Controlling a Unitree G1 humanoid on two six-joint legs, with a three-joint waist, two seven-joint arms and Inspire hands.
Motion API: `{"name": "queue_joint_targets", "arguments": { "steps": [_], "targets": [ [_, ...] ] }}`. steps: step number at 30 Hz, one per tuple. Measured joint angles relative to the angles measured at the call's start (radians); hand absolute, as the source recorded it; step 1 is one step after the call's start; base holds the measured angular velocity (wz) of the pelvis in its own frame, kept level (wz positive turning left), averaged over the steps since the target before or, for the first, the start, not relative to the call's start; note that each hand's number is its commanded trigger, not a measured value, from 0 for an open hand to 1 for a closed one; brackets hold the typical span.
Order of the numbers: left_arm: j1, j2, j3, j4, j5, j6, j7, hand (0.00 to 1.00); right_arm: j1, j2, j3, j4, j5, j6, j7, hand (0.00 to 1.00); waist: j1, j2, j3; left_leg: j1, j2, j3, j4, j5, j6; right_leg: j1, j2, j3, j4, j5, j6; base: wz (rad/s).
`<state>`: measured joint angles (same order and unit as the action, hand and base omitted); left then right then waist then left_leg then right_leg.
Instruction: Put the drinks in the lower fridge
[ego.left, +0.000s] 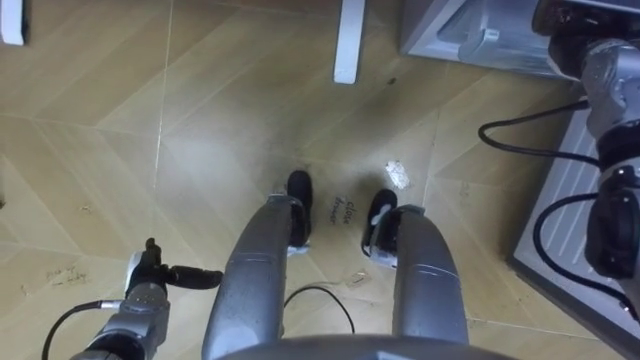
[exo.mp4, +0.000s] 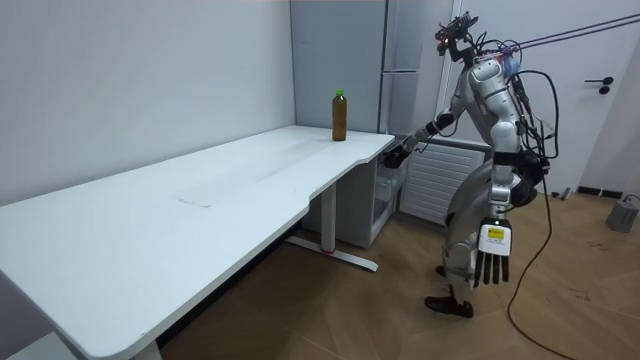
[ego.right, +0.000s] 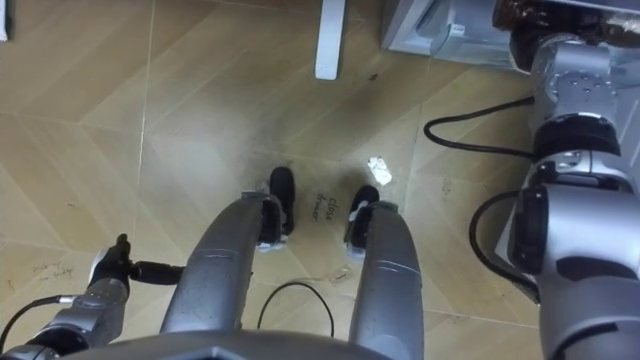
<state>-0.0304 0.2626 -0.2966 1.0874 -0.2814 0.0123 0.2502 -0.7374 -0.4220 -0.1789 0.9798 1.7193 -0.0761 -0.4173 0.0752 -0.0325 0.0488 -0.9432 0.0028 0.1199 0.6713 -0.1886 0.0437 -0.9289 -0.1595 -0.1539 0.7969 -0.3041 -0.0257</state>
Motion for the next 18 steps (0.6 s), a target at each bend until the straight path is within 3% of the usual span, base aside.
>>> {"name": "queue_joint_targets", "arguments": {
  "steps": [18],
  "targets": [
    [0.0, 0.0, 0.0, -0.008, -0.002, 0.002, 0.005, 0.0, 0.0, -0.021, 0.0, 0.012, -0.039, -0.022, -0.047, 0.0, 0.008, 0.003, -0.0001, -0.003, 0.0, 0.0, 0.006, -0.001, 0.001, 0.003, -0.01, -0.014, 0.001, -0.002, -0.001, 0.01]
  ]
}}
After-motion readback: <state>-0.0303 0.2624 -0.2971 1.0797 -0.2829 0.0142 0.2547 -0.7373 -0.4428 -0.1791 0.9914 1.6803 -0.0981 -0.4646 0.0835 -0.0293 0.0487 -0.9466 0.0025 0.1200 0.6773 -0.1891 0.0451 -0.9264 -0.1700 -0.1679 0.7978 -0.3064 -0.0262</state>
